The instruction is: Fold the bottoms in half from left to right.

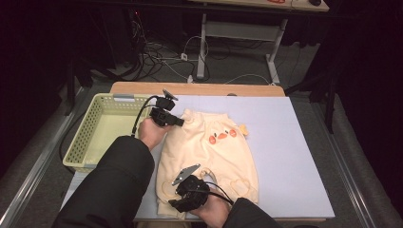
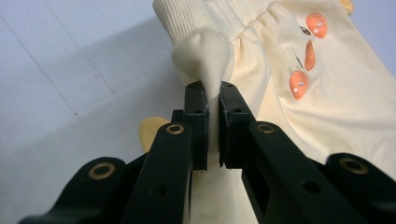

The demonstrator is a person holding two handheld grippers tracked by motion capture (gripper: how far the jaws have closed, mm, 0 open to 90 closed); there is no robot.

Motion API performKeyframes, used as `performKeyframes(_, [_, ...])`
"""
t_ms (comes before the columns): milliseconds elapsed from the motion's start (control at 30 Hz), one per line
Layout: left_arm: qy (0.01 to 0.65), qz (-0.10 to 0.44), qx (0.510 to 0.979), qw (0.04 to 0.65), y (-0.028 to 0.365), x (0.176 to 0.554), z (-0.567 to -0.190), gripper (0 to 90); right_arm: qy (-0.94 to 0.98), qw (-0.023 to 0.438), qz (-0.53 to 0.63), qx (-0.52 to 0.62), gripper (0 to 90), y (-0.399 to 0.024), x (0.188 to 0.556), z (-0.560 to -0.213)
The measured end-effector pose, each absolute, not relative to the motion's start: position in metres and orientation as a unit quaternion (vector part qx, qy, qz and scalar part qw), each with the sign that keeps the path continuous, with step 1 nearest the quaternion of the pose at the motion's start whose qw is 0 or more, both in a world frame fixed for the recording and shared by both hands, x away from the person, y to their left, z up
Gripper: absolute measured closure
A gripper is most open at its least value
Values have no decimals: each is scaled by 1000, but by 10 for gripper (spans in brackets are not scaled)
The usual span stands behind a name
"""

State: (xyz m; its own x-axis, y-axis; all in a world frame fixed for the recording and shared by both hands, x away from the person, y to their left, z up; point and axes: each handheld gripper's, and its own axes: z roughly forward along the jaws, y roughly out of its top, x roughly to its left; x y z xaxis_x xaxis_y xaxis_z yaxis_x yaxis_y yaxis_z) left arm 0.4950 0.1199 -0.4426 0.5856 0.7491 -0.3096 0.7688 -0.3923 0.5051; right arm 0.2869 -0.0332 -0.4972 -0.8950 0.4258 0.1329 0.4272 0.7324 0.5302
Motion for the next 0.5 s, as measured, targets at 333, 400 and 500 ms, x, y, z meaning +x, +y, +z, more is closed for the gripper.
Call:
performKeyframes(333, [452, -16, 835, 313, 119, 494, -440, 815, -941, 3, -273, -199, 778, -31, 283, -499])
performKeyframes(400, [453, -17, 834, 314, 119, 494, -440, 815, -940, 4, -277, -199, 808, -32, 282, -499])
performKeyframes(500, [454, -17, 833, 316, 119, 494, -440, 816, -938, 9, -284, -201, 835, -34, 283, -500])
